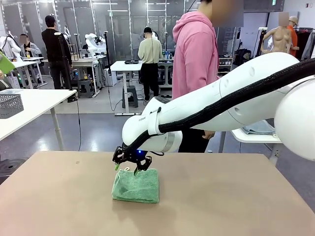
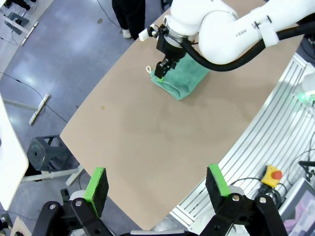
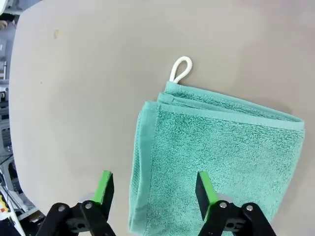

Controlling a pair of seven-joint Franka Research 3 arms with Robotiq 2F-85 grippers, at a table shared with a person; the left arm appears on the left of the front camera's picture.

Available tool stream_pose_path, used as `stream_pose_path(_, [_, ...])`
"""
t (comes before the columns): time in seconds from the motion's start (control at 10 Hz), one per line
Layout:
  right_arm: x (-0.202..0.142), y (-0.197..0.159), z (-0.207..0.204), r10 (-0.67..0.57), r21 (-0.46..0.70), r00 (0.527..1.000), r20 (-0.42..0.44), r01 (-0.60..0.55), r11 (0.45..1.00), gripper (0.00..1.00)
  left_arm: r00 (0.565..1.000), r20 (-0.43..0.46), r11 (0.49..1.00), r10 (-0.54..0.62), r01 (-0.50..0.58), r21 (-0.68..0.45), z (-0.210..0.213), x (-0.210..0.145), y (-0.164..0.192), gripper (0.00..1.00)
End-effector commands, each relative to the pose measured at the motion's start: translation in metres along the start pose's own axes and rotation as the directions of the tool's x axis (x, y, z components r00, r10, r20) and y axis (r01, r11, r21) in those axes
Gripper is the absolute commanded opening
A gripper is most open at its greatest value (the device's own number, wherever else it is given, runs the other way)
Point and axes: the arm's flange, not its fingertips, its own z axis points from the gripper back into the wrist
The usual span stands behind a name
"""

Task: Fold the towels and place them in the basket.
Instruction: When a person lays out a Towel with hook on the table, fold it in half twice, then place the folded Towel with hook on the right side of the table.

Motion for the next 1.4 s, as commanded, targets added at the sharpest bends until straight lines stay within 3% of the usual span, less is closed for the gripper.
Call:
stream_pose_path(0.0, [0.001, 0.003, -0.001, 0.008, -0.001, 1.000, -0.003, -0.008, 1.000, 0.84, 1.000, -0.005, 1.000, 0.003, -0.003, 0.016, 0.001, -0.002, 0.000, 1.00])
stream_pose_path(1.2, [-0.001, 0.001, 0.000, 0.003, 0.000, 1.000, -0.003, -0.003, 1.000, 0.84, 1.000, -0.005, 1.000, 0.003, -0.003, 0.016, 0.001, -0.002, 0.000, 1.00])
stream_pose_path(1.3, [-0.025, 0.001, 0.037, 0.056, 0.068, 0.998, -0.013, -0.055, 0.996, 0.84, 1.000, -0.005, 1.000, 0.003, -0.003, 0.016, 0.001, -0.002, 0.000, 1.00])
